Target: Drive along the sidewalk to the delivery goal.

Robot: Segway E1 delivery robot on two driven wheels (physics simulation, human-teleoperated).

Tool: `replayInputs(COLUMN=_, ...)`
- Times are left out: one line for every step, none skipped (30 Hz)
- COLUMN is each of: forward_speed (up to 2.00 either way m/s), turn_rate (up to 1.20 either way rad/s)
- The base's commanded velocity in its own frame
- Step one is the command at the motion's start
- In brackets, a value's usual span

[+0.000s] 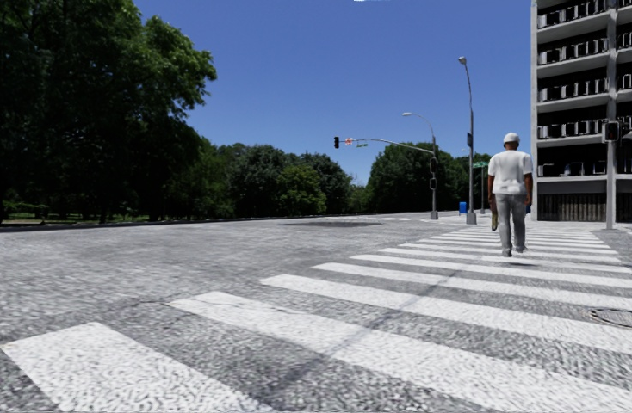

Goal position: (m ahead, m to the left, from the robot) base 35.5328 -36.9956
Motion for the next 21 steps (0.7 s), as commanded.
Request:
replayInputs(forward_speed=0.84, turn_rate=-1.2)
replayInputs(forward_speed=0.84, turn_rate=-1.2)
replayInputs(forward_speed=0.84, turn_rate=-1.2)
replayInputs(forward_speed=0.84, turn_rate=-1.2)
replayInputs(forward_speed=0.84, turn_rate=-1.2)
replayInputs(forward_speed=0.84, turn_rate=-0.77)
replayInputs(forward_speed=0.84, turn_rate=-0.37)
replayInputs(forward_speed=0.84, turn_rate=-0.32)
replayInputs(forward_speed=0.84, turn_rate=-0.31)
replayInputs(forward_speed=0.84, turn_rate=-0.25)
replayInputs(forward_speed=0.84, turn_rate=-0.1)
replayInputs(forward_speed=0.84, turn_rate=-0.04)
replayInputs(forward_speed=0.84, turn_rate=-0.04)
replayInputs(forward_speed=0.84, turn_rate=-0.02)
replayInputs(forward_speed=0.84, turn_rate=-0.02)
replayInputs(forward_speed=0.84, turn_rate=-0.02)
replayInputs(forward_speed=0.84, turn_rate=-0.02)
replayInputs(forward_speed=0.84, turn_rate=-0.01)
replayInputs(forward_speed=0.84, turn_rate=-0.01)
replayInputs(forward_speed=0.84, turn_rate=-0.01)
replayInputs(forward_speed=0.84, turn_rate=-0.01)
